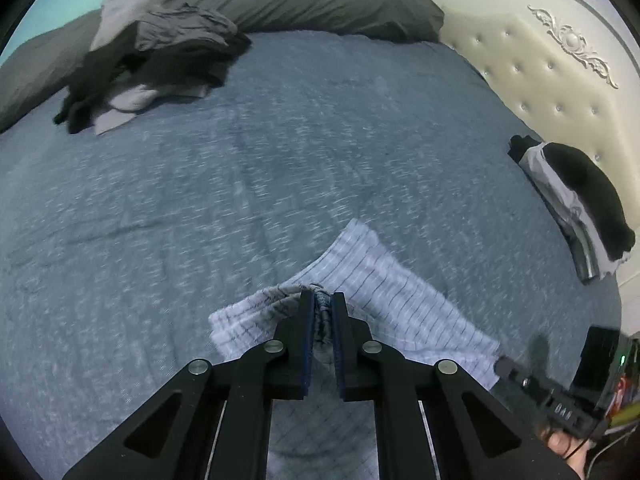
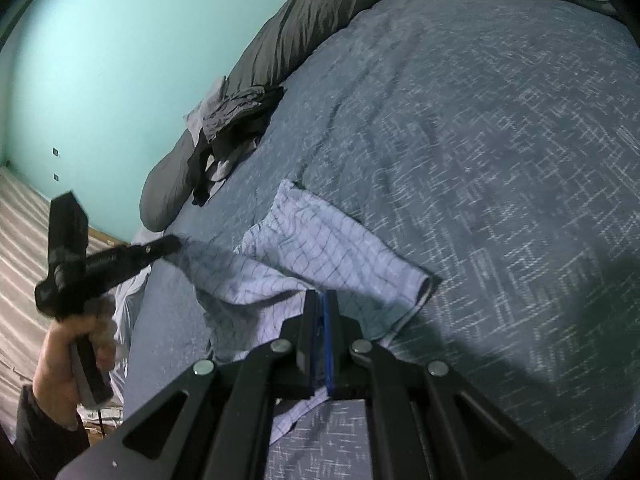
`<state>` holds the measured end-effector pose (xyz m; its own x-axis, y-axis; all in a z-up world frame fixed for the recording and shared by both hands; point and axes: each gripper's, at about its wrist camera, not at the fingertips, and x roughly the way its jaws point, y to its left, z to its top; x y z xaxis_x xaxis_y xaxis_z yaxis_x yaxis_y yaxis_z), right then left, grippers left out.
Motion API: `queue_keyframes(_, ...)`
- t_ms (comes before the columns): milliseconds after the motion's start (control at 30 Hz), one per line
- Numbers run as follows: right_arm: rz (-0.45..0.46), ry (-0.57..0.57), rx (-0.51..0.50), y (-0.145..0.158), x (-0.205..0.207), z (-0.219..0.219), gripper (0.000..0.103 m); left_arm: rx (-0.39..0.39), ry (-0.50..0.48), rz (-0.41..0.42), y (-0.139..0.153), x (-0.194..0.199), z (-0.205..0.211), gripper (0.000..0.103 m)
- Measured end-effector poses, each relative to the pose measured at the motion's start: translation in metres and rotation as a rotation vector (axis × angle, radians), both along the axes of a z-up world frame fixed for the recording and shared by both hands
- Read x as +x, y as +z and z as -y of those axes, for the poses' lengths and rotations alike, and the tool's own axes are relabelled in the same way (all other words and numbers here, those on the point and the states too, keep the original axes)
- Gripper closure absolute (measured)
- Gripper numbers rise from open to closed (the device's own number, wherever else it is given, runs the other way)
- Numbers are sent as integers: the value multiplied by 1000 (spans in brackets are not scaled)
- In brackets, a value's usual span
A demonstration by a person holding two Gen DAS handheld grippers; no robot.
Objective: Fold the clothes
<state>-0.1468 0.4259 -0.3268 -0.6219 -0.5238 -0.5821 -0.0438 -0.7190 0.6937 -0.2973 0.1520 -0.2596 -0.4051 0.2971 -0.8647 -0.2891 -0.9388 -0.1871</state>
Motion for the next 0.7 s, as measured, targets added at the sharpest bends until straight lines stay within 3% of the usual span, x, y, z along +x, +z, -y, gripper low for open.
queue_keyframes(233, 8, -30, 7, -5, 0, -17, 101, 10, -8, 71, -20, -34, -28, 94)
queue_keyframes(700, 60, -61, 22, -28, -4, -38, 101, 37, 18, 122, -48, -73, -52, 94)
